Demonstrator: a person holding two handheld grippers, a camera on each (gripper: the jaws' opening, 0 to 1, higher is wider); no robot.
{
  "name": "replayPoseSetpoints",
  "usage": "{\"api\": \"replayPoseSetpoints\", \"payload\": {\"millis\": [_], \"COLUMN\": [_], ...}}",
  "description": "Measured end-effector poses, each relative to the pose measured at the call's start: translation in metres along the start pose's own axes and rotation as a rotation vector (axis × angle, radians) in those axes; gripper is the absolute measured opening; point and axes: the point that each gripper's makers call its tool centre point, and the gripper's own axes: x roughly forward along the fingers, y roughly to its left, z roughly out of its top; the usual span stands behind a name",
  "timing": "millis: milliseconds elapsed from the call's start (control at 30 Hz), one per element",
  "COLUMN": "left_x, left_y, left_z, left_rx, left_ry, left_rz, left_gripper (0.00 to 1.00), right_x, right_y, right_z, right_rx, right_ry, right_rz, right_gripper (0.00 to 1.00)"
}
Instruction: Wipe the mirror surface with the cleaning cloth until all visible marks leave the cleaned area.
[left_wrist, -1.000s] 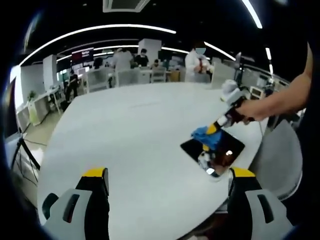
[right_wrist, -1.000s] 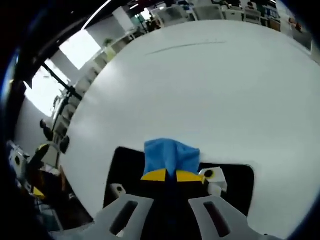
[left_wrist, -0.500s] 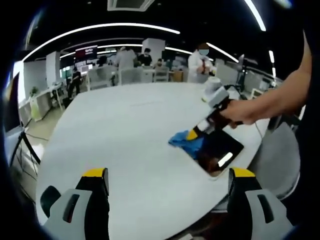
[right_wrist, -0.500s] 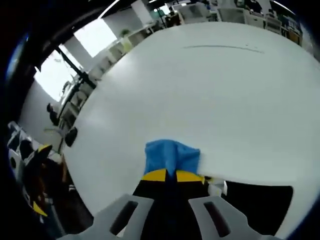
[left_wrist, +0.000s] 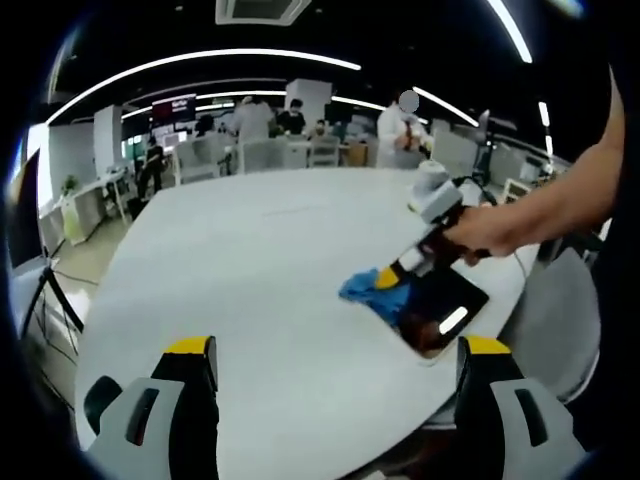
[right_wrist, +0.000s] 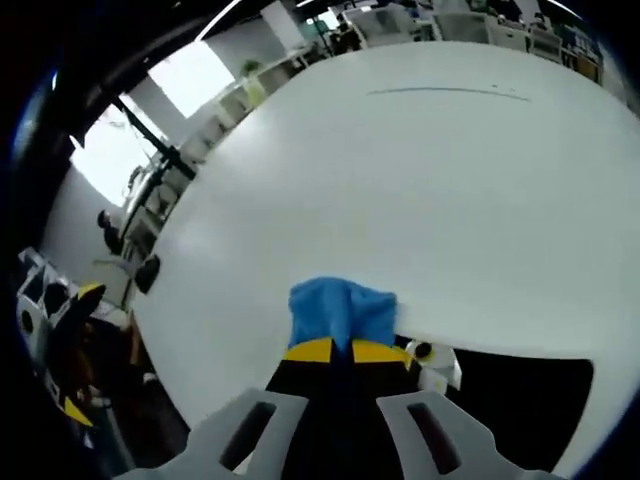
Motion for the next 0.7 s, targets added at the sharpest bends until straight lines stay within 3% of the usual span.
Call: {"api": "replayPoseSetpoints", "payload": {"millis": [400,700], "left_x": [0.001,0.000], "left_y": [-0.008,-0.010], "left_z": [0.001,0.004], "left_rx": [-0.009,-0.003], "left_ry": [-0.011,-0.010], "left_rz": [-0.001,-0.005], "left_gripper": [1.00,1.00], "right_x": [-0.012,-0.013], "right_y": [0.016,0.019], "right_z": [-0.036,-0.041], "right_rx": [-0.012,-0.038], "right_ry": [0.082,0.087], "right_rz": [0.032,0.040], "right_gripper": [0.00,0.00]}}
